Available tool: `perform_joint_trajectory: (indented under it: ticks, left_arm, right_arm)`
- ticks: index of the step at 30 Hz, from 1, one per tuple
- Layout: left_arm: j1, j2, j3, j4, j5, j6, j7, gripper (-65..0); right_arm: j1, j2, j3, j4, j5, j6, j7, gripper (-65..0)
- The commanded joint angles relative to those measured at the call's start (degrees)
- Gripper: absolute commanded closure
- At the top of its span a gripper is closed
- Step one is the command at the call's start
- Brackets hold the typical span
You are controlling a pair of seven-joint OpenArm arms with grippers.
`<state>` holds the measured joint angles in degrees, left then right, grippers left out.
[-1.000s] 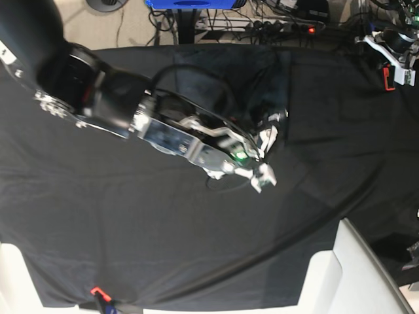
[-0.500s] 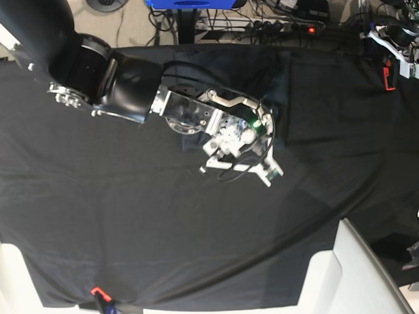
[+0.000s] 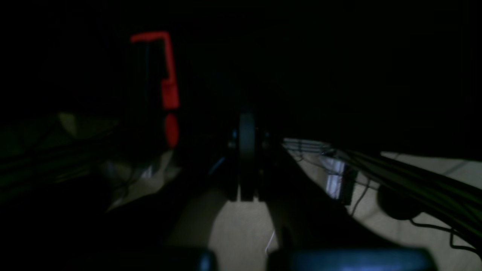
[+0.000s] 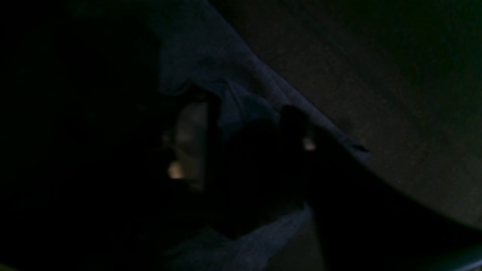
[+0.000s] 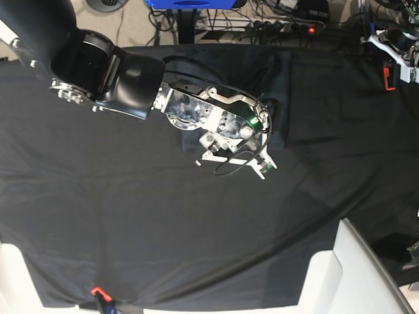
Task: Fold the T-shirt properly
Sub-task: 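Press the stacked fold flat with the right gripper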
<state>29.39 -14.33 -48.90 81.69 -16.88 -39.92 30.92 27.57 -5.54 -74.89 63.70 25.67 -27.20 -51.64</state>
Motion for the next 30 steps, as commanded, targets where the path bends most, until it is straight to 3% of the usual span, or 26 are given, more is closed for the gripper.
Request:
perform_joint_trajectory:
  ticks: [1,4,10,13,30]
  left_arm:
    - [0.37,-0.93,-0.37,-0.15,-0.39,-0.08,-0.72,0.0]
    - [0.37,-0.93,-0.37,-1.12,-0.39,-0.08,-0.72,0.0]
    - [0.28,-0.93,-0.37,-1.21,-0.39,-0.08,-0.72,0.0]
    - [0.28,-0.93,-0.37,-1.21,-0.39,-0.08,-0.72,0.0]
    - [0.28,-1.72,-0.37,-1.29,-0.39,-0.08,-0.72,0.0]
  right_arm:
    - [1.31,-0.92,0.39,0.87,-0.31,-0.18,0.69,-20.7]
    - [1.22,-0.92,0.39,0.78,-0.31,-0.18,0.69,-9.3]
    - [1.22,-1.01,0.39,0.96,-0.31,-0.18,0.78,-6.8]
    - [1.22,-1.27,0.39,1.13,-0.31,-0.18,0.78,0.0]
    - [-0.54,-1.45,0.3,6.32,-0.22,-0.18,6.05,-0.3]
